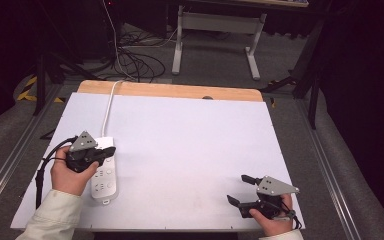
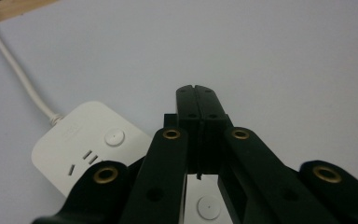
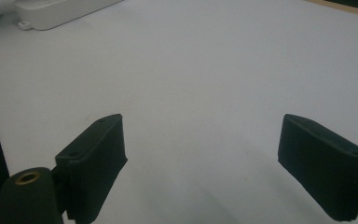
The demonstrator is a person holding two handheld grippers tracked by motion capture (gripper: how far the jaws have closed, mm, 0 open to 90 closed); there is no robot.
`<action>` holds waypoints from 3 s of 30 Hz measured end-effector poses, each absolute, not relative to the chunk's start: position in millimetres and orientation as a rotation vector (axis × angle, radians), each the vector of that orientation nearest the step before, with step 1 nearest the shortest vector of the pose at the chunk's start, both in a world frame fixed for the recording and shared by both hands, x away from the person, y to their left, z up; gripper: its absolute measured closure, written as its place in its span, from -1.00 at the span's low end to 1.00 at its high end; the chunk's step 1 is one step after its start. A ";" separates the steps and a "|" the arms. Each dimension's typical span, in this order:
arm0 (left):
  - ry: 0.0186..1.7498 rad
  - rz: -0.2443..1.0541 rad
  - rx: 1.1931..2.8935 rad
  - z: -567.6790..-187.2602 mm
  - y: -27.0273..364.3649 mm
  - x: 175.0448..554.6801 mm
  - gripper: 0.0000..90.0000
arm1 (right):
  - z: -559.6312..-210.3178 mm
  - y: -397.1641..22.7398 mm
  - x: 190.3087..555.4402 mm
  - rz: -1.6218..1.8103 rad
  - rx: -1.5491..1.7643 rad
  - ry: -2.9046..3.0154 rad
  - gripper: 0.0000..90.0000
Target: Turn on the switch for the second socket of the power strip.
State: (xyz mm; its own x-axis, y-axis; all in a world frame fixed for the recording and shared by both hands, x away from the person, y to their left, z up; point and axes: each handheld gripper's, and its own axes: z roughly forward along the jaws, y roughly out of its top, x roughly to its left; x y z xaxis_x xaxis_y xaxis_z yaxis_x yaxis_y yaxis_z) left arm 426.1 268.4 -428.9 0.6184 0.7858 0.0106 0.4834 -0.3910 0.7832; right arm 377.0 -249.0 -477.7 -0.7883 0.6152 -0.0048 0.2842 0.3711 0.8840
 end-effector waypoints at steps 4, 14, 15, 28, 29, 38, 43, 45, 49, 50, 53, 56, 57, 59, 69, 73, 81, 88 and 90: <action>1.022 0.495 2.103 -431.7 269.9 430.0 1.00 | -477.8 -248.8 377.2 1.386 0.788 2.304 -0.66; 1.123 0.484 2.169 -438.0 268.2 436.8 1.00 | -478.1 -248.4 377.2 1.384 0.786 2.309 -0.65; 1.123 0.484 2.169 -438.0 268.2 436.8 1.00 | -478.1 -248.4 377.2 1.384 0.786 2.309 -0.65; 1.184 0.452 2.242 -444.3 266.5 443.6 1.00 | -478.3 -248.2 377.1 1.383 0.784 2.312 -0.64; 1.186 0.454 2.250 -444.4 266.7 443.9 1.00 | -478.2 -248.1 377.1 1.383 0.784 2.312 -0.64; 1.189 0.454 2.255 -446.4 267.1 444.8 1.00 | -478.1 -248.2 377.0 1.384 0.783 2.313 -0.64; 1.195 0.450 2.250 -446.7 266.8 444.8 1.00 | -478.1 -248.3 377.0 1.384 0.782 2.314 -0.64; 1.199 0.448 2.247 -446.8 267.1 444.7 1.00 | -478.2 -248.3 377.0 1.384 0.783 2.314 -0.64; 1.198 0.460 2.250 -447.0 266.3 444.2 1.00 | -478.1 -248.2 377.0 1.383 0.784 2.316 -0.64; 1.199 0.459 2.247 -447.1 266.3 444.3 1.00 | -478.0 -248.4 376.9 1.383 0.785 2.315 -0.64; 1.199 0.457 2.247 -447.3 266.6 444.5 1.00 | -477.8 -248.8 376.9 1.384 0.788 2.313 -0.64; 1.193 0.462 2.254 -447.6 265.9 444.1 1.00 | -477.8 -248.8 376.8 1.383 0.785 2.313 -0.64; 1.185 0.476 2.262 -447.6 265.7 444.2 1.00 | -477.8 -248.8 376.9 1.384 0.785 2.316 -0.64; 1.189 0.463 2.257 -448.1 266.0 444.2 1.00 | -477.9 -248.9 376.9 1.385 0.789 2.317 -0.64; 1.184 0.475 2.267 -449.2 264.9 444.0 1.00 | -478.0 -248.8 376.8 1.385 0.792 2.319 -0.64; 1.193 0.471 2.256 -449.6 265.8 444.7 1.00 | -478.1 -248.6 376.8 1.385 0.793 2.320 -0.64; 1.203 0.460 2.249 -450.5 265.4 444.4 1.00 | -478.4 -248.7 376.9 1.383 0.795 2.321 -0.64; 1.204 0.472 2.253 -450.6 264.9 444.3 1.00 | -478.4 -248.6 376.7 1.385 0.794 2.320 -0.64; 1.206 0.455 2.240 -451.4 266.0 444.4 1.00 | -478.4 -248.5 376.8 1.385 0.794 2.318 -0.64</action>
